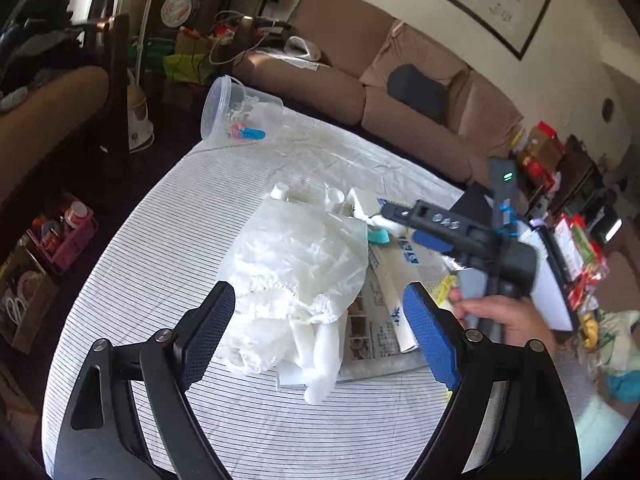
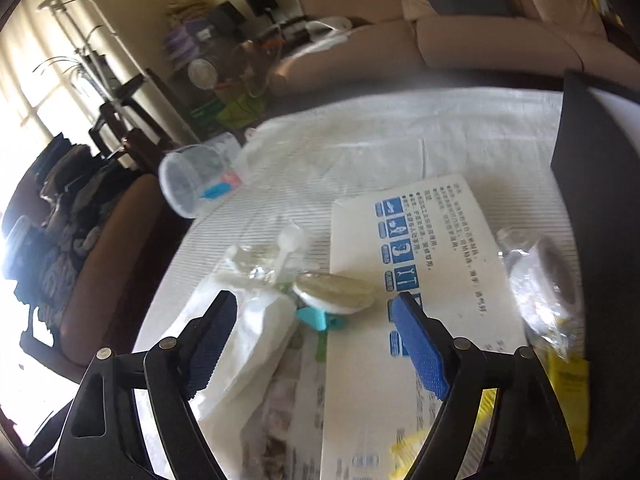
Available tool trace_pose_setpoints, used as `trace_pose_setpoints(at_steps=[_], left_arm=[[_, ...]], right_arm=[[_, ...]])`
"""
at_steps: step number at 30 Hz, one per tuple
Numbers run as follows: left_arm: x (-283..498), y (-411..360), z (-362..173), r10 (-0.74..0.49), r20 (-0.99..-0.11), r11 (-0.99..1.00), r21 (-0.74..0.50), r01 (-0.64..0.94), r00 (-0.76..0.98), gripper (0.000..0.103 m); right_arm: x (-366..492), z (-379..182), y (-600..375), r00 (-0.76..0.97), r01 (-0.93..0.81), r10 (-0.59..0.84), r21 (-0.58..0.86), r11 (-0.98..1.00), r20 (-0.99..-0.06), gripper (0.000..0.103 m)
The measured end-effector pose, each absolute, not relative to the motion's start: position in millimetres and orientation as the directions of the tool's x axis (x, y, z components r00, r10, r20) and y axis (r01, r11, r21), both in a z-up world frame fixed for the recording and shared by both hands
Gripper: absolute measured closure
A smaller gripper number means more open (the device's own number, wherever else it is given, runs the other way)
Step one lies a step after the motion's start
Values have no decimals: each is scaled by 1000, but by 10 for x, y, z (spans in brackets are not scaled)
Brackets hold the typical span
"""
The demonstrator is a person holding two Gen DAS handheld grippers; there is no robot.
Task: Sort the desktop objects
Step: 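Grasp the bagged round lid with the right gripper, then carry the lid into the black box with the right gripper while the left gripper grasps the bagged tape roll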
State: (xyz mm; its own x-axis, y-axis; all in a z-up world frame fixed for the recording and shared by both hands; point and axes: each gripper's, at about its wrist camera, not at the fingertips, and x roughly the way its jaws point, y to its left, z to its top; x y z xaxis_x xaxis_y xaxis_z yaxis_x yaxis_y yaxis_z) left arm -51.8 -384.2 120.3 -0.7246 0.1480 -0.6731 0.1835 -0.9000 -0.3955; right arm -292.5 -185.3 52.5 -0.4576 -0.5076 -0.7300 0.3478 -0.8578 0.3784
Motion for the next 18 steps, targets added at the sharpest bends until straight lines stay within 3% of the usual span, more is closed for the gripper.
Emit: trace_pose_setpoints(at_steps=[6, 7, 8, 14, 18], left_arm=[[-534, -3875, 1218, 177, -662, -883, -434, 180, -728, 17], [-538, -3868, 1220, 182, -661, -882, -437, 176, -728, 17], [-545, -3859, 1221, 186, -660, -882, -439, 173, -728, 17], [-560, -3804, 1201, 191, -660, -884, -437, 165, -726, 17], [-594, -3696, 1170, 206, -651, -886, -441, 144, -730, 17]], right_arm=[[-3026, 306, -1988, -447, 330, -463, 340, -881, -766, 24], [-3028, 308, -2001, -457, 335, -460, 331, -882, -761, 31], [-3045, 302, -2012, -456, 337, -462, 333, -881, -760, 51], [-2984, 493, -1929, -472, 368, -487, 338, -866, -735, 51], [-2754, 978, -1668, -506, 410, -534, 356, -840, -678, 51]])
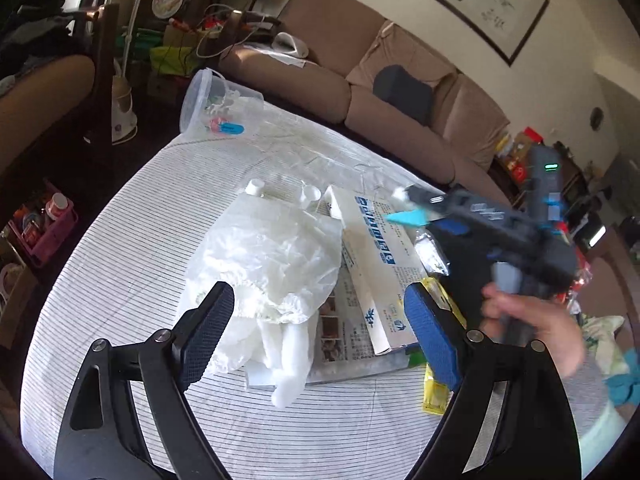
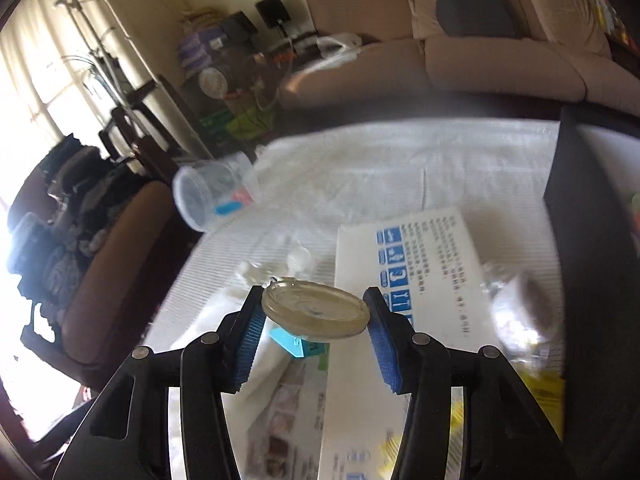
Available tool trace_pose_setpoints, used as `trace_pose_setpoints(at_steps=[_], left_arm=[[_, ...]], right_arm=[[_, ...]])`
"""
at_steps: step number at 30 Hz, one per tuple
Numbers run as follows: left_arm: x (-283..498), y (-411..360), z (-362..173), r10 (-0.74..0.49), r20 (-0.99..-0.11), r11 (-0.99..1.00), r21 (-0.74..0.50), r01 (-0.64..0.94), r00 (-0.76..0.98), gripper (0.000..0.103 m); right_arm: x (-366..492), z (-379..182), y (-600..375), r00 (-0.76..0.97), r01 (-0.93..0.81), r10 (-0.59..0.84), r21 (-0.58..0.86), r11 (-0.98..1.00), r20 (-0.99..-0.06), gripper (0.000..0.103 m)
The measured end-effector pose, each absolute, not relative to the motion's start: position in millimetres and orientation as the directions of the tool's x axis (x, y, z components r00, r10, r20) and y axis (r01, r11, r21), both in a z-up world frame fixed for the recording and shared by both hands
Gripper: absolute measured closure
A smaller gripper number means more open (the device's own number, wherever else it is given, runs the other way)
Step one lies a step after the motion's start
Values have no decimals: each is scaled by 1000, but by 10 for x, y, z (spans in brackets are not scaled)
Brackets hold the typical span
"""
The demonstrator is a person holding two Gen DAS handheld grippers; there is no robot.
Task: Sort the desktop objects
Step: 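Carry the lid into the black box with the right gripper while the left gripper grasps the bagged tape roll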
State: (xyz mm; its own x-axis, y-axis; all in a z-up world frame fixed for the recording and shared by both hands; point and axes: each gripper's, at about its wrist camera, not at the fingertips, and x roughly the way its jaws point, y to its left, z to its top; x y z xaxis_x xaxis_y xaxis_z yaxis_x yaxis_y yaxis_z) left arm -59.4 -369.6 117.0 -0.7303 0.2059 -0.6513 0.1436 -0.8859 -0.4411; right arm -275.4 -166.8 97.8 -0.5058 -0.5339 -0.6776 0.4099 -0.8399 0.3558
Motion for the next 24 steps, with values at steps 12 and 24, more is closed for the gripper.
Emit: trace_pose_setpoints(at_steps=[12, 24], left_arm=[[-1288, -2374, 1184, 268, -661, -957, -269, -112, -701, 15], [-2631, -1269, 711, 347, -807, -872, -90, -482, -478, 12]], right_arm=[[-1580, 2091, 61, -611, 434, -567, 365, -824, -553, 51], [-980, 2035, 1312, -650, 392, -546, 383, -837, -528, 51]])
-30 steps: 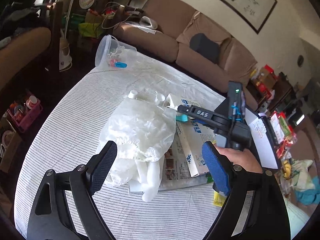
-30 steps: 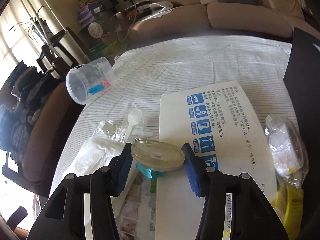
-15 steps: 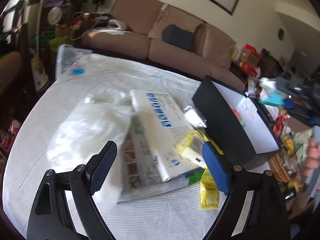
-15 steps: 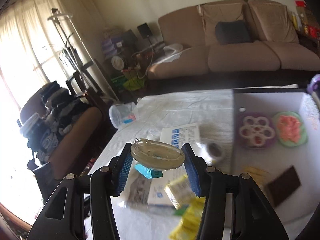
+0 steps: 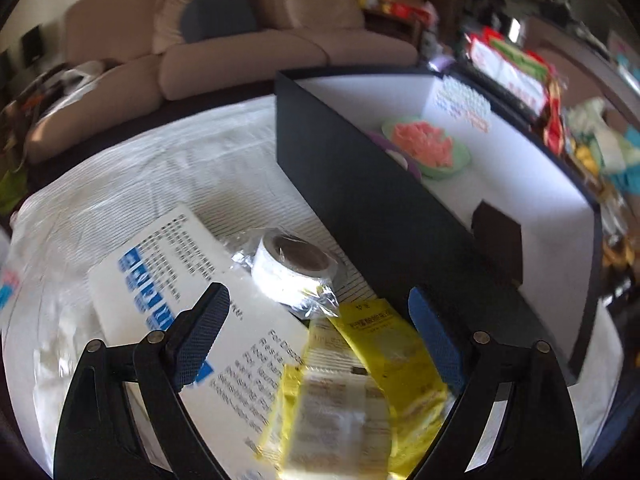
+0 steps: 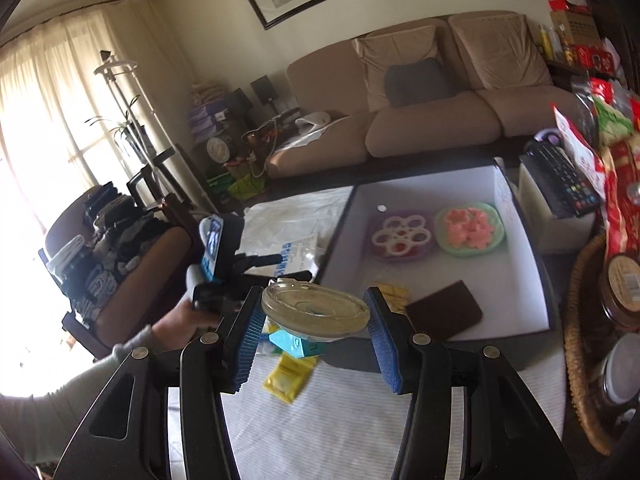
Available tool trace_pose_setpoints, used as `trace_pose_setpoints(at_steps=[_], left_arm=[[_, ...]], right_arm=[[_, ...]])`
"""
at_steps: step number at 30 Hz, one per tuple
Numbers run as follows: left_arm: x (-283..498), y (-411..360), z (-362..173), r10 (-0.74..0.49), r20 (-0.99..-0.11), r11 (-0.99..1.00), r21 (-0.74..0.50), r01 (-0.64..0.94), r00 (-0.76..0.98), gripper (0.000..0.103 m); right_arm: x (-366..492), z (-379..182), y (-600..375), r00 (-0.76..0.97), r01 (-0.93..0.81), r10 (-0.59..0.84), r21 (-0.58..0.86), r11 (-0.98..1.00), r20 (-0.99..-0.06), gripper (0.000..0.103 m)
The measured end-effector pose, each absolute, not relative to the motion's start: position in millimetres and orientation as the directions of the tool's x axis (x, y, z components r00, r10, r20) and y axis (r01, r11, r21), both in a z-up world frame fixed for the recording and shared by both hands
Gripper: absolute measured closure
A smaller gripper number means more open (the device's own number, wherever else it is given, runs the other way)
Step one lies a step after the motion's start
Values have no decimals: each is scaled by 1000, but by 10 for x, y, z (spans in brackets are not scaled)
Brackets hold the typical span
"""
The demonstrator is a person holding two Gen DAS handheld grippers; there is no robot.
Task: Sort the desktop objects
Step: 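Carry the lid into the black box with the right gripper while the left gripper grasps the bagged tape roll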
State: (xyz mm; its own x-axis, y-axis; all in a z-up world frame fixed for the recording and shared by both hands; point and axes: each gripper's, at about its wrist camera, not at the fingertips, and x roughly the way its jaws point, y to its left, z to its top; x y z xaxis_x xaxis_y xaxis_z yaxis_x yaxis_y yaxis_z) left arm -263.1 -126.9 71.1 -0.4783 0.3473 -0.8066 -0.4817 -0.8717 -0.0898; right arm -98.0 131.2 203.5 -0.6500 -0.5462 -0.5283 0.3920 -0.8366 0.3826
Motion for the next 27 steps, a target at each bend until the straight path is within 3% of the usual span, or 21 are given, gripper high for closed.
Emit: trace_pose_setpoints(at_steps=[9, 10, 11, 12, 13, 15, 22, 27], left_arm=[[-3095, -1096, 430, 309, -884, -798, -41, -601, -350, 12], [-3136, -1096, 376, 289, -894, -802, -32, -597, -341, 15], [-3170, -1082, 341, 282, -899, -806, -31, -591, -336, 24], [-3180, -1072, 339, 284, -894, -805, -26, -592, -346, 24], [-3174, -1053, 350, 298, -888, -796, -30, -604, -350, 38], [-3188, -1050, 348, 309, -885, -813, -55, -580, -348, 42], [-3018, -1270, 598, 298, -846, -873, -54, -485, -442, 43], [-2582, -1432, 1226, 397, -751, -874, -133, -468, -528, 42]], right_arm=[[-1110, 1712, 1687, -640, 346, -548, 435, -831, -539, 51], [-1149, 1705, 1712, -644, 336, -545, 442, -832, -536, 51], [-1189, 1710, 1738, -651, 327, -540, 445, -834, -534, 51], [-1235, 1725, 1772, -657, 320, -534, 445, -836, -532, 51], [-1291, 1743, 1798, -665, 309, -523, 441, -843, -534, 51], [-1447, 1773, 1856, -681, 285, -490, 419, -862, -544, 51], [-2061, 1721, 1943, -714, 171, -264, 205, -964, -649, 51], [-2261, 1455, 1923, -683, 90, -82, 27, -996, -726, 50]])
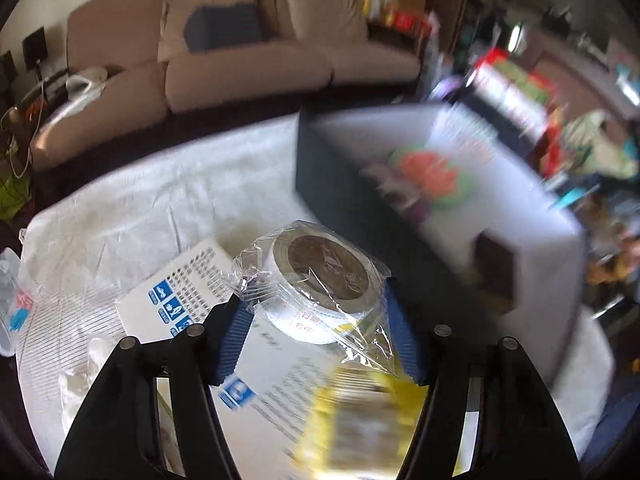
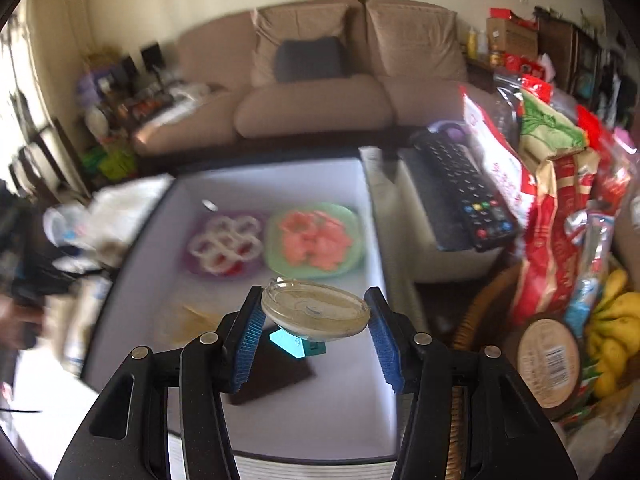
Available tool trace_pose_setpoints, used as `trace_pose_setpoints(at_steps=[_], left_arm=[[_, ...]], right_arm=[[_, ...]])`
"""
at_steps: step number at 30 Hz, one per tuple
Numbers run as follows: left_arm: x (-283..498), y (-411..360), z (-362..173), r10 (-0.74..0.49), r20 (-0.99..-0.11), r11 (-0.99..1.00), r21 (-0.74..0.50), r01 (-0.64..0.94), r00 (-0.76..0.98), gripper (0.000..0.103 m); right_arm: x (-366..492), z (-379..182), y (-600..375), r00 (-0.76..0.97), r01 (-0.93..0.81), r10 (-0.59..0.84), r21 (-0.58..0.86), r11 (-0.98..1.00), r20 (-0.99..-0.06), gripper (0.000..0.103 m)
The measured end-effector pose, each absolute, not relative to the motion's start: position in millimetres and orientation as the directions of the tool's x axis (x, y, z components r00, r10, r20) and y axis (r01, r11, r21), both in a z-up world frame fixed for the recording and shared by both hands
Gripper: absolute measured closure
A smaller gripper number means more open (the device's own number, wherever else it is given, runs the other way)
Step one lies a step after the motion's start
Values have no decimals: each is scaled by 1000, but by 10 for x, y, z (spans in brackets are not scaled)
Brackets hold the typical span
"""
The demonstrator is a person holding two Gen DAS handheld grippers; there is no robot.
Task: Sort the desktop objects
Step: 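Carry the lid into the black box with the right gripper while the left gripper grasps the bagged tape roll, then lower the bagged tape roll into the black box and open the left gripper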
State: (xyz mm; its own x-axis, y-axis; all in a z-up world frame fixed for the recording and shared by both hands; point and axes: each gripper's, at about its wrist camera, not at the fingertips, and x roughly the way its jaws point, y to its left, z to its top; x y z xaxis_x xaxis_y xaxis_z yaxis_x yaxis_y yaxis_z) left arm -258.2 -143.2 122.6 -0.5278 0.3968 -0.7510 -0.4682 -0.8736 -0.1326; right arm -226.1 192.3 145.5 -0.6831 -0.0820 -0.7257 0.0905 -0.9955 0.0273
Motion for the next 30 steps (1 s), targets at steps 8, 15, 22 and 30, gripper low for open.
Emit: trace_pose_setpoints(at_steps=[8, 15, 22, 30], left_arm=[[-2285, -842, 1800, 526, -693, -816, -249, -521, -492, 42], [-2613, 17, 1609, 494, -743, -837, -267, -477, -451, 42], [-2840, 648, 1132, 353, -845, -890, -170, -424, -402, 42], [-2993, 745, 961, 334, -889, -926, -246, -287, -315, 36]], right_arm=[[-1902, 1485, 2001, -694, 45, -50, 26, -999, -718, 37], [-1438, 1817, 1908, -726, 112, -160, 115, -987, -668, 30], [-1214, 1915, 1905, -725, 173, -229, 149, -974, -650, 29], [-1166, 1829, 2140, -726, 153, -243, 193, -969, -643, 29]])
